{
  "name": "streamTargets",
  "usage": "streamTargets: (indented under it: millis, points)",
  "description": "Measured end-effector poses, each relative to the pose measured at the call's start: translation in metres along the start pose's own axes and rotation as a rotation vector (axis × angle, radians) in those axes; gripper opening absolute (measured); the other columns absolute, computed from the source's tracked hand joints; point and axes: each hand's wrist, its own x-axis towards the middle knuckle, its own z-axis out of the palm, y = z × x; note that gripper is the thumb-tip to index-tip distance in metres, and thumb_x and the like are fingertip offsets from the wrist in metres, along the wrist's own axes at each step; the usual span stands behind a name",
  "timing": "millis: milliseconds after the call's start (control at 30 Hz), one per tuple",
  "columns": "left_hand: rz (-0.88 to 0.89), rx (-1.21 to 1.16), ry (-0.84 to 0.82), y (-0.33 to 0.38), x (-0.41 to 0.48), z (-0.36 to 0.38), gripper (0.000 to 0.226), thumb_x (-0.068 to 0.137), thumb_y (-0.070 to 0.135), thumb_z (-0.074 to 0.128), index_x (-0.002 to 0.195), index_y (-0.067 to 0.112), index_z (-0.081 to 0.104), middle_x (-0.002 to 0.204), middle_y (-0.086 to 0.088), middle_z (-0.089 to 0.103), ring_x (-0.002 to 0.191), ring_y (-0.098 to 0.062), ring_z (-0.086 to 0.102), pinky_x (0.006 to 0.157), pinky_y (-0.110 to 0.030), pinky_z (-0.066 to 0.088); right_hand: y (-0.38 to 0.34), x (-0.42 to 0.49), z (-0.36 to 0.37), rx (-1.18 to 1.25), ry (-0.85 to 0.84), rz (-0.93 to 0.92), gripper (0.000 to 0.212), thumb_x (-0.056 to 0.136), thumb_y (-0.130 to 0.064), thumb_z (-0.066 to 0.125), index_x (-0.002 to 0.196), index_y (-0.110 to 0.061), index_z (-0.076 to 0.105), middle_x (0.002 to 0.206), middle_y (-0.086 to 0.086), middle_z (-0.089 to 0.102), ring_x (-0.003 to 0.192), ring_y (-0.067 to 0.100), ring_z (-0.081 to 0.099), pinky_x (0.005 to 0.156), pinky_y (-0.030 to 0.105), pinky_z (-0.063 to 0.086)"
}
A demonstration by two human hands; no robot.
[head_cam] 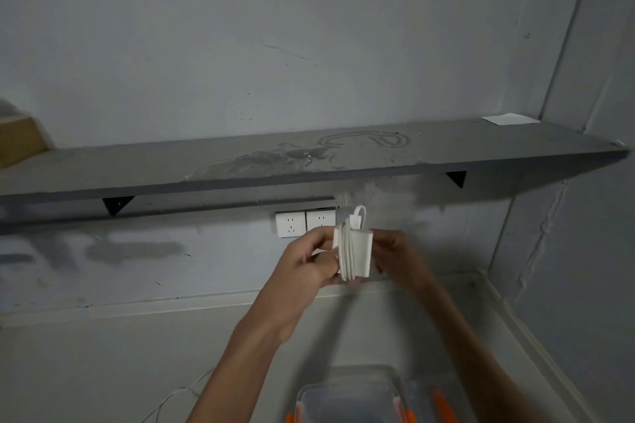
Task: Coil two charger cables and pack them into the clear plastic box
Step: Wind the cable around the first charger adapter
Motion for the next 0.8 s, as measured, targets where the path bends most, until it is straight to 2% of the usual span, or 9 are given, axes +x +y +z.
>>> streamTargets:
  millis: [67, 100, 167, 333, 500, 567, 633, 733, 800]
  points:
    - [-0.035, -0.053, 0.085, -0.003, 0.007, 0.000, 0.031, 0.093, -0.008, 0.045, 0.109, 0.007, 0.068, 0.094, -0.015, 0.071, 0.091, -0.033, 0.070, 0.089, -0.043, 0.057, 0.009, -0.017, 0.017, -0.054, -0.027, 0.024, 0.021, 0.090, 0.006, 0.053, 0.088, -0.005, 0.071, 0.054, -0.015, 0.067, 0.044, -0.004, 0.055, 0.045, 0.006, 0.037]
    - [-0.044, -0.045, 0.139, -0.005, 0.010, -0.001, 0.031, 0.092, -0.008, 0.046, 0.106, 0.008, 0.069, 0.091, -0.013, 0.072, 0.087, -0.028, 0.069, 0.091, -0.042, 0.056, 0.012, -0.026, 0.025, -0.086, -0.042, 0.022, 0.020, 0.090, 0.004, 0.054, 0.086, -0.005, 0.072, 0.061, -0.013, 0.070, 0.049, -0.002, 0.058, 0.048, 0.010, 0.041]
    - [-0.065, -0.037, 0.234, -0.007, 0.015, -0.005, 0.030, 0.092, -0.005, 0.047, 0.103, 0.010, 0.070, 0.091, -0.009, 0.074, 0.084, -0.018, 0.069, 0.095, -0.039, 0.052, 0.016, -0.044, 0.036, -0.103, -0.036, 0.011, 0.019, 0.092, -0.005, 0.058, 0.092, -0.018, 0.072, 0.071, -0.007, 0.072, 0.060, 0.006, 0.064, 0.055, 0.022, 0.048]
    - [-0.116, -0.070, 0.368, -0.008, 0.025, -0.016, 0.026, 0.090, -0.005, 0.045, 0.101, 0.002, 0.068, 0.091, -0.004, 0.072, 0.088, -0.019, 0.063, 0.097, -0.042, 0.047, 0.001, -0.079, 0.054, -0.172, -0.035, -0.015, 0.022, 0.094, -0.018, 0.057, 0.103, -0.036, 0.064, 0.071, -0.012, 0.068, 0.062, 0.007, 0.064, 0.064, 0.025, 0.050]
    - [-0.174, -0.030, 0.386, -0.013, 0.023, -0.020, 0.019, 0.093, 0.004, 0.047, 0.099, 0.006, 0.065, 0.090, 0.000, 0.068, 0.086, -0.017, 0.055, 0.079, -0.030, 0.042, -0.024, -0.093, 0.046, -0.394, -0.072, -0.087, 0.025, 0.094, -0.032, 0.051, 0.115, -0.039, 0.062, 0.076, -0.016, 0.068, 0.064, -0.001, 0.061, 0.063, 0.011, 0.043]
    - [-0.195, -0.008, 0.380, -0.015, 0.023, -0.022, 0.019, 0.094, 0.008, 0.049, 0.106, -0.001, 0.060, 0.094, -0.005, 0.064, 0.083, -0.016, 0.052, 0.074, -0.027, 0.039, -0.034, -0.092, 0.040, -0.575, -0.007, -0.207, 0.027, 0.093, -0.038, 0.046, 0.116, -0.038, 0.061, 0.080, -0.016, 0.068, 0.071, 0.000, 0.061, 0.065, 0.016, 0.046]
    - [-0.204, 0.044, 0.341, -0.017, 0.022, -0.022, 0.017, 0.095, 0.010, 0.050, 0.104, 0.000, 0.060, 0.100, -0.009, 0.066, 0.085, -0.016, 0.056, 0.074, -0.025, 0.041, -0.046, -0.087, 0.033, -0.716, 0.065, -0.370, 0.020, 0.091, -0.031, 0.051, 0.109, -0.033, 0.060, 0.082, -0.013, 0.067, 0.075, 0.007, 0.062, 0.064, 0.024, 0.050]
    - [-0.198, 0.035, 0.242, -0.018, 0.016, -0.017, 0.017, 0.094, 0.005, 0.049, 0.105, 0.002, 0.062, 0.107, -0.015, 0.067, 0.099, -0.031, 0.066, 0.086, -0.037, 0.055, -0.061, -0.070, 0.017, -0.720, 0.166, -0.474, 0.021, 0.088, -0.012, 0.059, 0.101, -0.028, 0.062, 0.088, -0.007, 0.068, 0.081, 0.015, 0.065, 0.068, 0.030, 0.052]
    - [-0.160, -0.039, 0.167, -0.015, 0.011, -0.013, 0.018, 0.094, -0.002, 0.049, 0.107, -0.001, 0.060, 0.102, -0.017, 0.062, 0.095, -0.037, 0.068, 0.090, -0.050, 0.055, -0.067, -0.058, 0.008, -0.595, 0.252, -0.466, 0.017, 0.088, -0.011, 0.063, 0.098, -0.022, 0.071, 0.093, -0.006, 0.070, 0.087, 0.010, 0.066, 0.074, 0.023, 0.052]
